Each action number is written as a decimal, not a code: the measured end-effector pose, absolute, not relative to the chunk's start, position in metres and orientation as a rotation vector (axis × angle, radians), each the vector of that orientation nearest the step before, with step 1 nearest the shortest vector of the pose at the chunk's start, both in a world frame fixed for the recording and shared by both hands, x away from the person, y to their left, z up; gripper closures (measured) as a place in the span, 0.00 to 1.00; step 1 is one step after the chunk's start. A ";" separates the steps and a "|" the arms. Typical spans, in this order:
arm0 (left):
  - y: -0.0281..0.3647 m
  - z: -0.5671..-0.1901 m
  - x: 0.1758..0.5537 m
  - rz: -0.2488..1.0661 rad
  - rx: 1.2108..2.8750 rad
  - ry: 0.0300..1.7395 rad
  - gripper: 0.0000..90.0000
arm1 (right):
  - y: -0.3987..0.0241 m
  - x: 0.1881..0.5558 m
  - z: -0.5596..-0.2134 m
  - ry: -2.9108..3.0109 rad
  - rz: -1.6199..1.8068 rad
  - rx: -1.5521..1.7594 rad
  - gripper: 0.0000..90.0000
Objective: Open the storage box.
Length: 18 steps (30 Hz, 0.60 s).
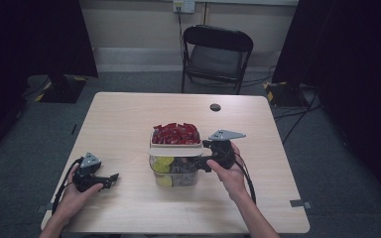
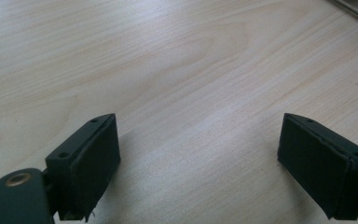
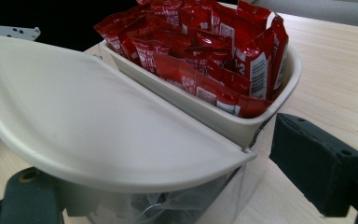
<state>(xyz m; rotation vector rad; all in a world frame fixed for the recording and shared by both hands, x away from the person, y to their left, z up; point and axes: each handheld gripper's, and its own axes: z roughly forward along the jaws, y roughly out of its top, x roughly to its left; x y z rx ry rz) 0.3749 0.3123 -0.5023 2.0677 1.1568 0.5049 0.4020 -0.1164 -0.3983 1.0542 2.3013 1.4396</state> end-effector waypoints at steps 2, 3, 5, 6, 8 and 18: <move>0.312 -0.502 0.375 0.505 2.068 1.156 0.14 | -0.116 0.403 -0.397 2.292 1.447 1.055 0.17; 0.312 -0.502 0.375 0.505 2.068 1.157 0.14 | -0.116 0.404 -0.397 2.287 1.450 1.059 0.17; 0.312 -0.502 0.375 0.505 2.068 1.157 0.14 | -0.116 0.405 -0.396 2.283 1.452 1.056 0.17; 0.312 -0.502 0.375 0.505 2.069 1.156 0.14 | -0.116 0.405 -0.395 2.281 1.451 1.055 0.17; 0.312 -0.502 0.375 0.506 2.068 1.157 0.14 | -0.116 0.407 -0.394 2.276 1.453 1.056 0.17; 0.312 -0.502 0.375 0.505 2.068 1.156 0.14 | -0.118 0.415 -0.389 2.259 1.465 1.064 0.20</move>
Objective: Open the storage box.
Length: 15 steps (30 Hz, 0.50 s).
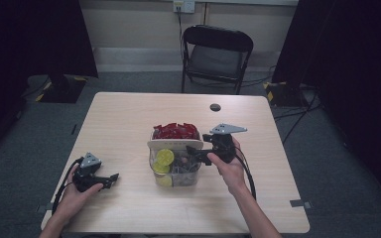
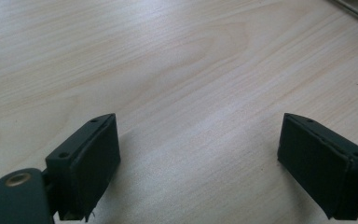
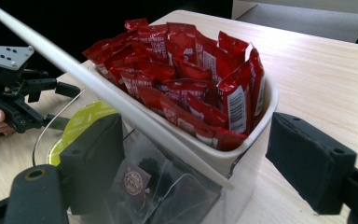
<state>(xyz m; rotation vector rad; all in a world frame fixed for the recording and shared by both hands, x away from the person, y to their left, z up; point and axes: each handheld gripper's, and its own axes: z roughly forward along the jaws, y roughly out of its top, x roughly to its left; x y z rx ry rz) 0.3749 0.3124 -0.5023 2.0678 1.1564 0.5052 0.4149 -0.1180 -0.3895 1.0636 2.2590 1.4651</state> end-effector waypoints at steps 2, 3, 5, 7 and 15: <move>0.312 -0.502 0.375 0.505 2.067 1.157 0.14 | -0.118 0.416 -0.389 2.261 1.464 1.063 0.20; 0.312 -0.502 0.375 0.505 2.068 1.157 0.14 | -0.118 0.416 -0.388 2.259 1.464 1.063 0.20; 0.312 -0.502 0.375 0.505 2.068 1.157 0.14 | -0.118 0.418 -0.387 2.262 1.464 1.063 0.20; 0.312 -0.502 0.375 0.505 2.068 1.157 0.14 | -0.118 0.419 -0.386 2.257 1.463 1.064 0.20; 0.312 -0.502 0.375 0.505 2.068 1.156 0.14 | -0.118 0.427 -0.385 2.244 1.477 1.079 0.20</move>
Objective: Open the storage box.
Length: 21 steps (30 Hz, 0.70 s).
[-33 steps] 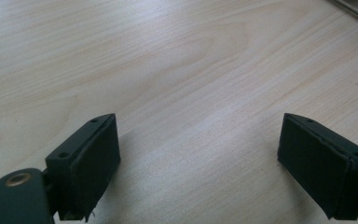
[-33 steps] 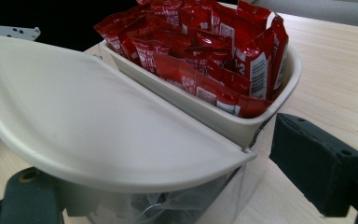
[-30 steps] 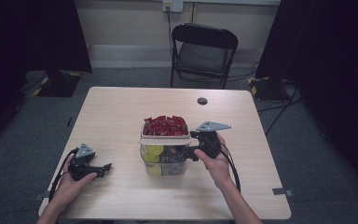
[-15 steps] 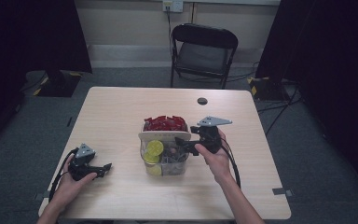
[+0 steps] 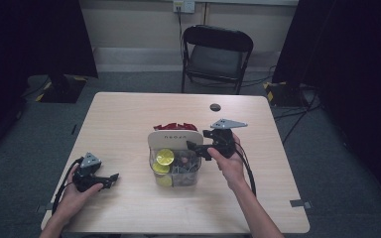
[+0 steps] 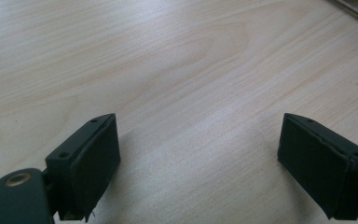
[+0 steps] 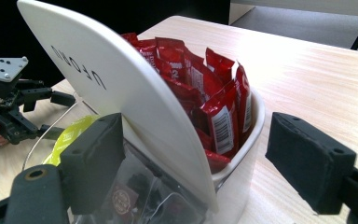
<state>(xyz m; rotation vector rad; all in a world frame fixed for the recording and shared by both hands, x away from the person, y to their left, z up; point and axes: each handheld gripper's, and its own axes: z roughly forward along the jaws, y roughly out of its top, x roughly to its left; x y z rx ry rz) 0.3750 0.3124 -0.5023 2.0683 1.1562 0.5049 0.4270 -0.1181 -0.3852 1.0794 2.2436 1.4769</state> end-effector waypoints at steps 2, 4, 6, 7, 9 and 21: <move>0.312 -0.502 0.375 0.505 2.068 1.156 0.14 | -0.118 0.429 -0.386 2.242 1.481 1.084 0.20; 0.312 -0.502 0.375 0.505 2.068 1.156 0.14 | -0.118 0.431 -0.386 2.239 1.483 1.088 0.20; 0.312 -0.502 0.375 0.505 2.068 1.157 0.14 | -0.117 0.433 -0.385 2.235 1.487 1.089 0.20; 0.312 -0.502 0.375 0.505 2.068 1.156 0.14 | -0.117 0.433 -0.385 2.230 1.491 1.091 0.20; 0.312 -0.502 0.375 0.505 2.069 1.157 0.14 | -0.117 0.435 -0.385 2.233 1.498 1.093 0.20; 0.314 -0.501 0.375 0.516 2.063 1.178 0.19 | -0.117 0.437 -0.383 2.248 1.483 1.090 0.19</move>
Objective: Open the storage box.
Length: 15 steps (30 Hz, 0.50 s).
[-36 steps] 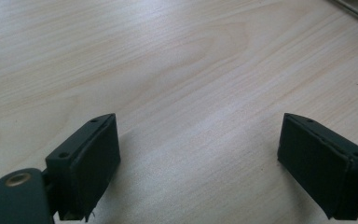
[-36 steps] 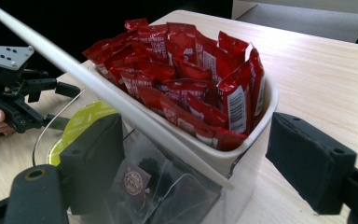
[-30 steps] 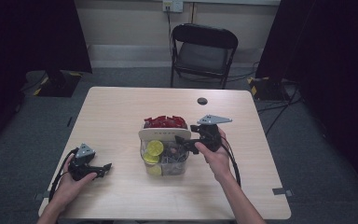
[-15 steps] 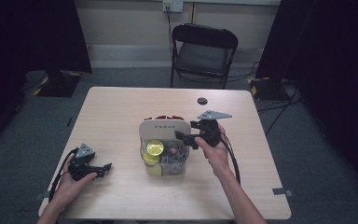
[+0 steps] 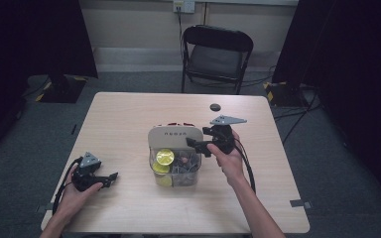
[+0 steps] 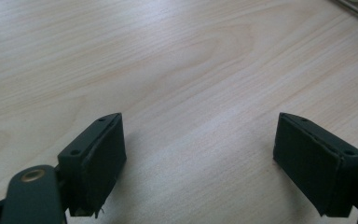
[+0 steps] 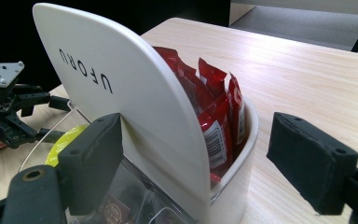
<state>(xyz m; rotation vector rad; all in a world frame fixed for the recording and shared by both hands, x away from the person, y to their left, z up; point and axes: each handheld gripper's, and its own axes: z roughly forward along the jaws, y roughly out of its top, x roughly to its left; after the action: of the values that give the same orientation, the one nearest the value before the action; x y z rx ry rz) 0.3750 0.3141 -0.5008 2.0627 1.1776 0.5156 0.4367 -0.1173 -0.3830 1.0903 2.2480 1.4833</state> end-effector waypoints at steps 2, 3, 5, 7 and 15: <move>0.314 -0.500 0.375 0.518 2.064 1.189 0.20 | -0.117 0.437 -0.383 2.246 1.485 1.090 0.19; 0.315 -0.500 0.375 0.519 2.067 1.192 0.20 | -0.117 0.437 -0.383 2.245 1.487 1.093 0.19; 0.314 -0.499 0.375 0.500 2.044 1.204 0.20 | -0.117 0.437 -0.383 2.246 1.484 1.087 0.19; 0.314 -0.497 0.375 0.497 2.063 1.190 0.20 | -0.117 0.437 -0.382 2.247 1.483 1.086 0.19; 0.305 -0.484 0.373 0.493 2.022 1.153 0.19 | -0.117 0.437 -0.380 2.243 1.476 1.085 0.18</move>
<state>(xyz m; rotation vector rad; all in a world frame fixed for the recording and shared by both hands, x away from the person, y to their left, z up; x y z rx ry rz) 0.3728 0.3048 -0.4838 2.0224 1.1530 0.4927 0.4369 -0.1174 -0.3803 1.0853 2.2429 1.4757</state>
